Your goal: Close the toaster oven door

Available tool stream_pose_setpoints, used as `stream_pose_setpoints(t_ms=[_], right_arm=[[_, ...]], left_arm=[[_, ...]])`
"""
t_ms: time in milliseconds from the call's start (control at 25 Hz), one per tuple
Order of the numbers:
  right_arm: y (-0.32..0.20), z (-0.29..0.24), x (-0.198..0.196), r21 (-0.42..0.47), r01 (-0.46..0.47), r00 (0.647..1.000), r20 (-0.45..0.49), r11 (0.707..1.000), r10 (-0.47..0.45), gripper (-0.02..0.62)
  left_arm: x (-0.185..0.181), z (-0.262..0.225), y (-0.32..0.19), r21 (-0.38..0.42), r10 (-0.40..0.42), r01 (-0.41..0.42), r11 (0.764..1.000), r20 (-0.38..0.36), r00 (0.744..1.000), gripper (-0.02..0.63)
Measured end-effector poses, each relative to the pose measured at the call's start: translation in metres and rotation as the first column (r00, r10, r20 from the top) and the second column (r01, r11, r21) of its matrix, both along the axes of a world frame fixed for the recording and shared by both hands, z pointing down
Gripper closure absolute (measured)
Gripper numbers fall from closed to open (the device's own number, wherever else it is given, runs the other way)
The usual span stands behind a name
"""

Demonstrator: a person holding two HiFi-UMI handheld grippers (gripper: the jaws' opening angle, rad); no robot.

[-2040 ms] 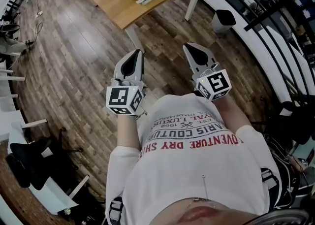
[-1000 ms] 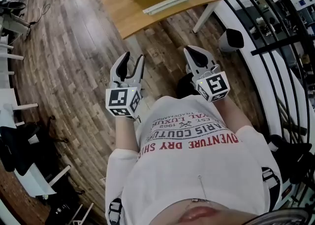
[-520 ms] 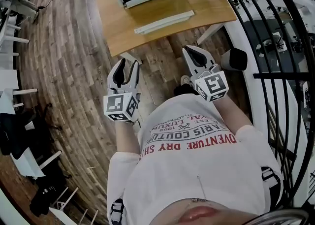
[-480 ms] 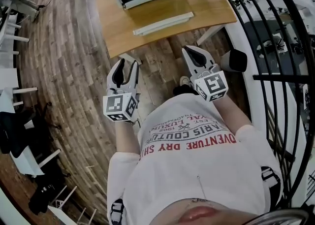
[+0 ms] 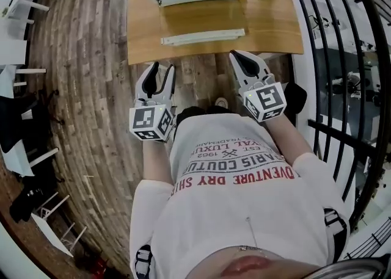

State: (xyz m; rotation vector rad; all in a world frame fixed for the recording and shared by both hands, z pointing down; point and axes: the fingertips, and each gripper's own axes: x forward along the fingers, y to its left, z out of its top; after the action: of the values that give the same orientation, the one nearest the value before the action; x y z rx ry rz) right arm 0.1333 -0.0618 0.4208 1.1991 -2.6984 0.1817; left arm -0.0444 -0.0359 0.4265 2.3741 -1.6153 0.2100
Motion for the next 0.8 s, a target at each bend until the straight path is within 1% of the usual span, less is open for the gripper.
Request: stream_pose_setpoints(t_ms=[120,280,400,560,800], right_arm=[[-0.008,0.003,0.0,-0.016,0.026,1.0,0.007,1.0,-0.026,0.607],[-0.013,0.016,-0.007,-0.05,0.069,0.998,0.012,0.996,-0.069,0.607],[-0.015,0.025,-0.012,-0.056,0.109,0.994,0.005,0.992,-0.109,0.607],[-0.026,0.036,-0.016,-0.062,0.096,0.995,-0.028,0.993,-0.098,0.607],[-0.037,0.058,-0.029,-0.132,0.104,0.993,-0.035,0.986,-0.11,0.607]], left_arm=[[0.004,0.009,-0.002,-0.03,-0.012,0.013,0.999,0.033,0.999,0.42],[0.003,0.038,-0.012,-0.11,-0.021,0.028,0.994,0.065,0.998,0.42],[0.002,0.062,-0.022,-0.156,-0.034,0.042,0.987,0.05,0.998,0.42],[-0.002,0.09,-0.035,-0.2,-0.047,0.05,0.979,0.02,0.999,0.42],[-0.004,0.133,-0.051,-0.29,-0.029,0.036,0.956,0.029,0.999,0.42]])
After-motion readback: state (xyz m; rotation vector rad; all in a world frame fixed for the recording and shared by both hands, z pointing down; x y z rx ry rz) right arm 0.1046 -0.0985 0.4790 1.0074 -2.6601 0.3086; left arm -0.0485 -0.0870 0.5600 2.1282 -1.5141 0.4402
